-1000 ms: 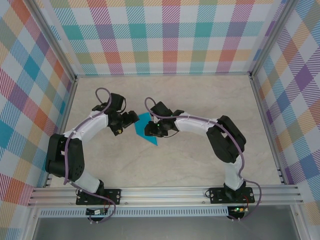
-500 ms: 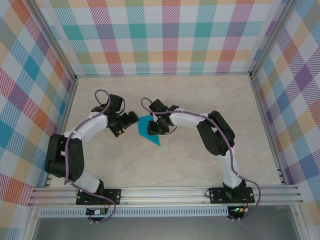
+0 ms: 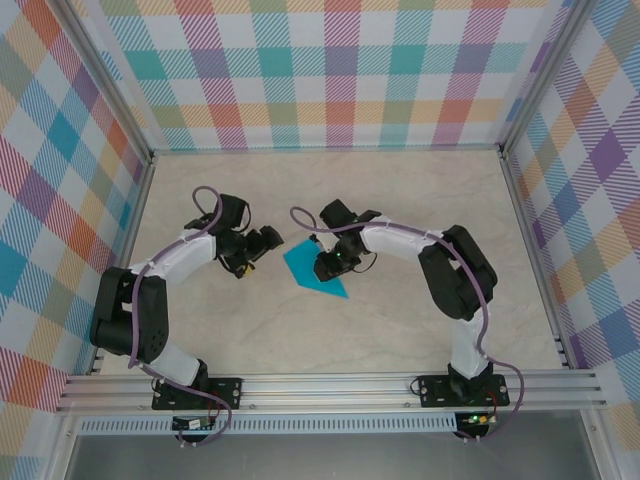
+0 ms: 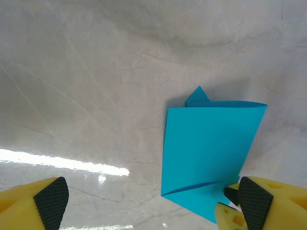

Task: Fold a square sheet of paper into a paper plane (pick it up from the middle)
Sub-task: Move the paper to the center of the table.

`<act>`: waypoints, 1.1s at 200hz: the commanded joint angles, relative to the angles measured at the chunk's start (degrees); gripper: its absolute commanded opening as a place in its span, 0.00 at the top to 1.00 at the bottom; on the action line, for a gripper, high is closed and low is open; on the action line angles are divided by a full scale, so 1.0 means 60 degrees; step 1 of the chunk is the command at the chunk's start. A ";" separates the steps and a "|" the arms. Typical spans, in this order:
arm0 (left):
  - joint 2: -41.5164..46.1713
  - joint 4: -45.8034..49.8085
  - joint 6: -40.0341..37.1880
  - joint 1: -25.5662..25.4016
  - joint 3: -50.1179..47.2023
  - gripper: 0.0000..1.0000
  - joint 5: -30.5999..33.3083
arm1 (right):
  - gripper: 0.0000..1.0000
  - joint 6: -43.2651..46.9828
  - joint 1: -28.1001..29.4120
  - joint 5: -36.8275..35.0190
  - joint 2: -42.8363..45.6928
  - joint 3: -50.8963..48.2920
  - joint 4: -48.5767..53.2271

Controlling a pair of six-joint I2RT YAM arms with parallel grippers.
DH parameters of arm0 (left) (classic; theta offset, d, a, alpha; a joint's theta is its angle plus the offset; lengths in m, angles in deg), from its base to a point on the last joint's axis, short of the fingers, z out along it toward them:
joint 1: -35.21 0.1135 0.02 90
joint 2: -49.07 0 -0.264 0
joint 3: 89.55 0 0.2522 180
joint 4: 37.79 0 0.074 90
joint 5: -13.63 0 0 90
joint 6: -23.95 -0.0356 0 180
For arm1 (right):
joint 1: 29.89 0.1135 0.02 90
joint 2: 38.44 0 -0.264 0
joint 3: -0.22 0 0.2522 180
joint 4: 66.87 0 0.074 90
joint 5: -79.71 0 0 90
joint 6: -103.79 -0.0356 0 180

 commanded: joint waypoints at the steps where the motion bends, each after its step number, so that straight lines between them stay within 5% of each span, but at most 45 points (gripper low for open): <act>1: 0.0320 -0.0600 0.0543 0.0049 -0.0429 0.06 -0.0580 | 0.62 -0.1094 0.0012 0.0555 0.0857 -0.0280 -0.0764; 49: 0.0590 -0.1181 0.1109 -0.0251 -0.1021 0.04 -0.0921 | 0.60 -0.3771 0.0012 0.0641 0.1411 -0.1422 -0.2124; 148: 0.0363 -0.1576 0.1347 -0.0903 -0.1097 0.04 -0.1140 | 0.64 -0.3806 -0.0053 0.0252 0.0681 -0.1365 -0.1950; 220: 0.0126 -0.2287 0.1838 -0.1454 -0.1340 0.15 -0.1357 | 0.68 -0.4166 -0.0532 0.0999 0.0200 -0.1740 -0.2687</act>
